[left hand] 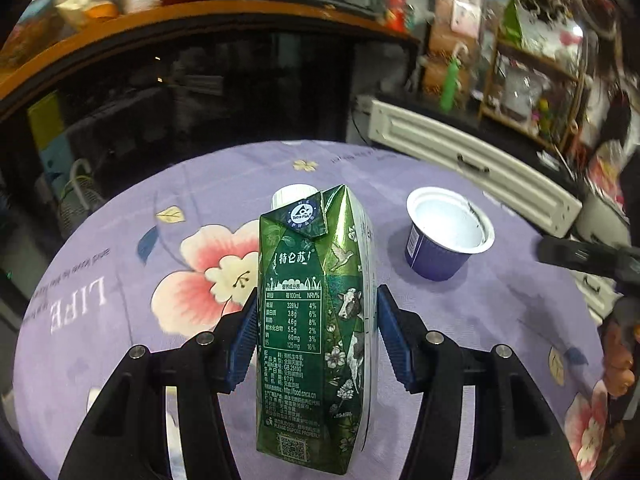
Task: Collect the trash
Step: 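Lift the green carton with the left gripper while the right grasps the white-and-blue cup rim, then carry the carton and cup over the black bin with both grippers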
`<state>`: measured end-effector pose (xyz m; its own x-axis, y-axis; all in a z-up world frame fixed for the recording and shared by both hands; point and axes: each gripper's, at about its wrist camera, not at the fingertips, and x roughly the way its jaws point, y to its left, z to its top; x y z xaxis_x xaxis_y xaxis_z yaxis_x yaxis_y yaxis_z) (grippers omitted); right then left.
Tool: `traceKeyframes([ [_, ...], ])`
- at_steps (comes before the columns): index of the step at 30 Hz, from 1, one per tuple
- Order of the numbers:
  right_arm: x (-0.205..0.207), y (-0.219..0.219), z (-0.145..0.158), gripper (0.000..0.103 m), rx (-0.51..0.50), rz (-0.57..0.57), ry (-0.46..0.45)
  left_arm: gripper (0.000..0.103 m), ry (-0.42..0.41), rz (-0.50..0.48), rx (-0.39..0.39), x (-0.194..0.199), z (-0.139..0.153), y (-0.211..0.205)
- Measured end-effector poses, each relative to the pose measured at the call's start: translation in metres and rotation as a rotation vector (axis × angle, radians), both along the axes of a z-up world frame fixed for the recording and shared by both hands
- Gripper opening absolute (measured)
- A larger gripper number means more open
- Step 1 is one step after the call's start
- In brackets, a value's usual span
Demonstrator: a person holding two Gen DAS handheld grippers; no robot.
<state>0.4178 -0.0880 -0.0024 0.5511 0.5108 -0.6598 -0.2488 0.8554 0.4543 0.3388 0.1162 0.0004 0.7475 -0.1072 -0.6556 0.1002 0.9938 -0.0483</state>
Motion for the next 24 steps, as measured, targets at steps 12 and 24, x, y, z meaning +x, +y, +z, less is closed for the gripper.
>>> traceKeyframes([
  [12, 0.083, 0.043, -0.032, 0.029, -0.131, -0.064, 0.169, 0.055, -0.166, 0.069, 0.054, -0.021, 0.004, -0.007],
  [24, 0.030, 0.030, -0.023, 0.010, -0.088, -0.023, 0.098, 0.055, -0.205, 0.112, 0.081, -0.031, -0.002, -0.001],
])
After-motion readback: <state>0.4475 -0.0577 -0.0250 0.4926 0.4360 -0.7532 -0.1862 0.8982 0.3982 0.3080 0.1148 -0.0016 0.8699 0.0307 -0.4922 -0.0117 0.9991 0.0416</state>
